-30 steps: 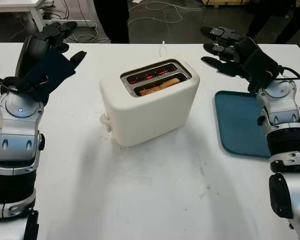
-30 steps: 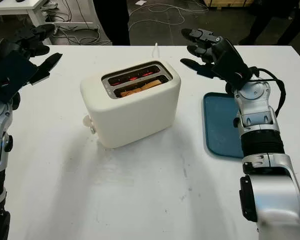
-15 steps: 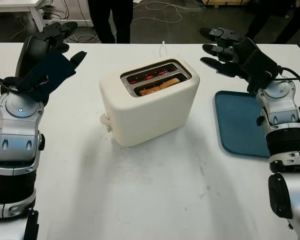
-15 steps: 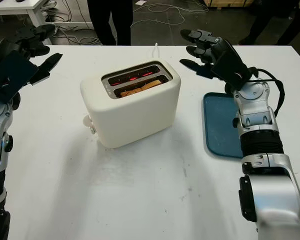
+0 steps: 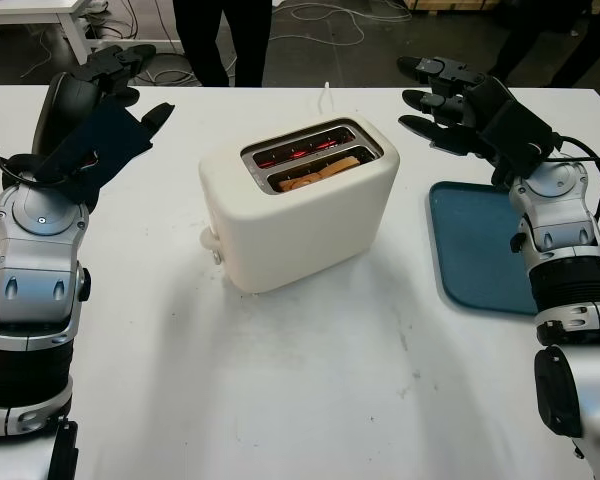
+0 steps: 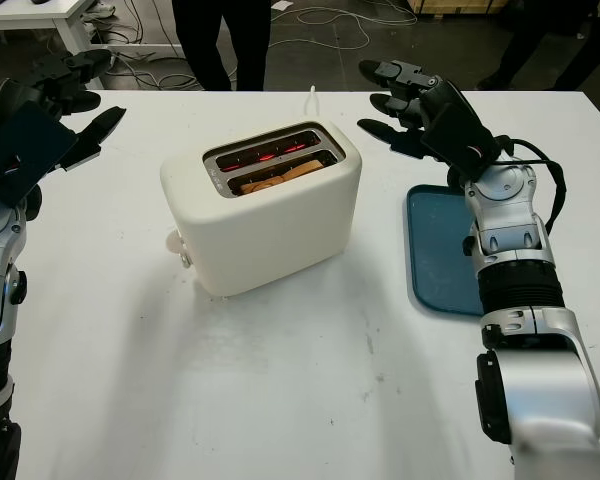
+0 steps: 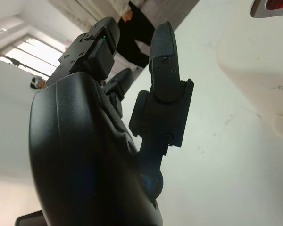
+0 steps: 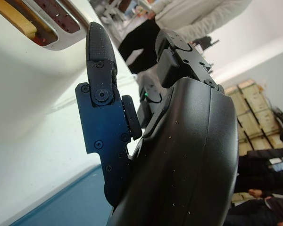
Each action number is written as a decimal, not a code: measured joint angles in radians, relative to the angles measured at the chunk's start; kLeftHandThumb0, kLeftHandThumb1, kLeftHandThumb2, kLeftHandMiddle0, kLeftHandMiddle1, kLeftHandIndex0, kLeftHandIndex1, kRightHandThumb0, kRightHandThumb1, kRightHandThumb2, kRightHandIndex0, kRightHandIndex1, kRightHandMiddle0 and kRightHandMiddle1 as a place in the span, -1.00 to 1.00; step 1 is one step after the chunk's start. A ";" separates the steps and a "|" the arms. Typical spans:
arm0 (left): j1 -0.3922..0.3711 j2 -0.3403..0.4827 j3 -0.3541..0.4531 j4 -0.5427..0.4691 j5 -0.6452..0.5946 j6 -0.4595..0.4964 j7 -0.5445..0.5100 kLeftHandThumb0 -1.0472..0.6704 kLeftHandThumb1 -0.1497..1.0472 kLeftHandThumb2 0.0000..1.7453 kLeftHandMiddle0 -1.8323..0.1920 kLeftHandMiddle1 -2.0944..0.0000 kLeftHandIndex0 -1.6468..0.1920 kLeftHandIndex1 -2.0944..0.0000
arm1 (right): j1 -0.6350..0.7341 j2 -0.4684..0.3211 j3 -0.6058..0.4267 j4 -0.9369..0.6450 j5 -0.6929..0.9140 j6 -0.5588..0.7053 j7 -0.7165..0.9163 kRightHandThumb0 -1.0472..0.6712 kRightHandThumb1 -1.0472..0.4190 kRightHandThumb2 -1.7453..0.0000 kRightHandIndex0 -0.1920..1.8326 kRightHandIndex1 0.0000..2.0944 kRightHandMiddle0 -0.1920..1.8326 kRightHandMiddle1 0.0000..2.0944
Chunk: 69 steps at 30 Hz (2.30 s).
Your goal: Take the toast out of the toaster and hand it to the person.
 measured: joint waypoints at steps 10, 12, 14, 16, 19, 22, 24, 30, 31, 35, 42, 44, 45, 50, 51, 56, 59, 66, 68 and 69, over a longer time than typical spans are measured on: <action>0.000 0.000 0.000 0.008 0.000 -0.011 0.000 -0.35 0.79 -0.56 0.74 0.13 0.32 0.91 | -0.002 0.002 0.000 0.006 0.000 0.000 0.000 -0.44 -0.83 0.79 -0.40 -1.00 -0.42 -1.00; 0.000 0.000 0.000 0.011 -0.001 -0.014 0.000 -0.37 0.79 -0.57 0.74 0.12 0.31 0.91 | -0.004 0.002 0.000 0.006 0.000 0.000 0.000 -0.44 -0.83 0.79 -0.40 -0.99 -0.41 -1.00; 0.000 0.000 0.000 0.014 -0.001 -0.024 0.000 -0.37 0.79 -0.57 0.71 0.10 0.31 0.90 | -0.004 0.002 0.000 0.006 0.000 0.000 0.000 -0.45 -0.83 0.78 -0.39 -0.99 -0.41 -0.99; 0.000 0.001 0.000 0.017 -0.001 -0.032 0.000 -0.37 0.79 -0.57 0.72 0.09 0.31 0.90 | -0.004 0.002 0.000 0.006 0.000 0.000 0.000 -0.46 -0.83 0.77 -0.39 -0.99 -0.41 -0.99; 0.000 0.001 0.000 0.019 -0.001 -0.033 0.000 -0.37 0.79 -0.58 0.75 0.08 0.32 0.90 | -0.004 0.002 0.000 0.006 0.000 0.000 0.001 -0.46 -0.83 0.78 -0.40 -1.00 -0.41 -1.00; 0.000 -0.001 0.002 0.019 -0.003 -0.033 0.000 -0.35 0.79 -0.58 0.77 0.09 0.33 0.91 | -0.005 0.002 0.000 0.006 0.000 0.000 0.006 -0.46 -0.83 0.79 -0.40 -1.00 -0.41 -1.00; 0.000 -0.002 0.004 0.019 -0.003 -0.033 0.000 -0.36 0.79 -0.58 0.78 0.09 0.34 0.91 | -0.005 0.002 -0.001 0.006 0.000 0.000 0.007 -0.45 -0.83 0.79 -0.40 -1.00 -0.41 -1.00; 0.000 -0.007 0.007 0.018 -0.003 -0.028 0.000 -0.35 0.79 -0.57 0.79 0.09 0.34 0.91 | -0.006 0.002 -0.001 0.008 0.000 -0.001 0.007 -0.44 -0.83 0.78 -0.40 -1.00 -0.41 -1.00; 0.000 -0.007 0.007 0.018 -0.003 -0.028 0.000 -0.36 0.79 -0.57 0.78 0.09 0.34 0.91 | -0.006 0.002 -0.001 0.007 0.000 -0.001 0.007 -0.45 -0.83 0.77 -0.40 -1.00 -0.41 -1.00; 0.000 -0.007 0.007 0.018 -0.003 -0.028 0.000 -0.37 0.79 -0.58 0.77 0.09 0.34 0.90 | -0.006 0.002 0.000 0.008 -0.001 -0.001 0.007 -0.46 -0.83 0.78 -0.41 -1.00 -0.41 -1.00; 0.000 -0.007 0.007 0.018 -0.003 -0.028 0.000 -0.37 0.79 -0.58 0.77 0.11 0.33 0.90 | -0.006 0.002 -0.001 0.009 -0.001 -0.011 0.007 -0.45 -0.83 0.78 -0.40 -1.00 -0.41 -1.00; 0.000 -0.007 0.007 0.017 -0.003 -0.028 0.000 -0.36 0.79 -0.57 0.76 0.11 0.34 0.90 | -0.006 0.002 -0.001 0.009 -0.001 -0.011 0.007 -0.45 -0.83 0.78 -0.40 -1.00 -0.41 -1.00; 0.000 -0.007 0.007 0.016 -0.002 -0.028 0.000 -0.37 0.79 -0.57 0.75 0.11 0.33 0.90 | -0.006 0.002 -0.001 0.009 -0.001 -0.011 0.007 -0.44 -0.83 0.78 -0.40 -1.00 -0.41 -1.00; 0.000 -0.007 0.006 0.011 0.000 -0.024 0.001 -0.34 0.79 -0.55 0.74 0.10 0.31 0.89 | -0.007 0.002 -0.001 0.017 -0.001 -0.011 0.007 -0.45 -0.83 0.79 -0.39 -0.99 -0.41 -1.00; 0.000 -0.006 0.005 0.011 0.001 -0.024 0.001 -0.34 0.79 -0.55 0.74 0.10 0.31 0.88 | -0.007 0.002 -0.001 0.017 -0.001 -0.011 0.007 -0.45 -0.83 0.79 -0.39 -0.99 -0.41 -1.00; 0.000 0.000 0.003 0.015 -0.001 -0.032 0.000 -0.37 0.79 -0.56 0.76 0.10 0.32 0.88 | -0.007 0.002 -0.001 0.019 -0.001 -0.012 0.007 -0.45 -0.83 0.79 -0.40 -1.00 -0.41 -1.00; 0.001 0.000 0.003 0.019 -0.002 -0.047 0.000 -0.39 0.79 -0.57 0.77 0.10 0.33 0.89 | -0.007 0.002 -0.001 0.019 -0.001 -0.012 0.007 -0.46 -0.83 0.79 -0.40 -1.00 -0.41 -1.00; 0.003 -0.001 0.006 0.024 -0.002 -0.049 0.000 -0.41 0.79 -0.57 0.76 0.11 0.33 0.88 | -0.010 0.002 -0.001 0.025 -0.001 -0.012 0.007 -0.46 -0.83 0.79 -0.40 -1.00 -0.41 -1.00; 0.008 -0.001 0.006 0.026 -0.002 -0.050 0.000 -0.40 0.79 -0.58 0.76 0.11 0.33 0.88 | -0.010 0.002 -0.001 0.025 -0.001 -0.012 0.007 -0.46 -0.83 0.79 -0.40 -1.00 -0.41 -1.00; 0.011 -0.001 0.006 0.026 -0.002 -0.050 0.000 -0.40 0.79 -0.58 0.75 0.11 0.32 0.88 | -0.010 0.002 -0.001 0.025 -0.001 -0.012 0.007 -0.46 -0.83 0.79 -0.40 -1.00 -0.41 -1.00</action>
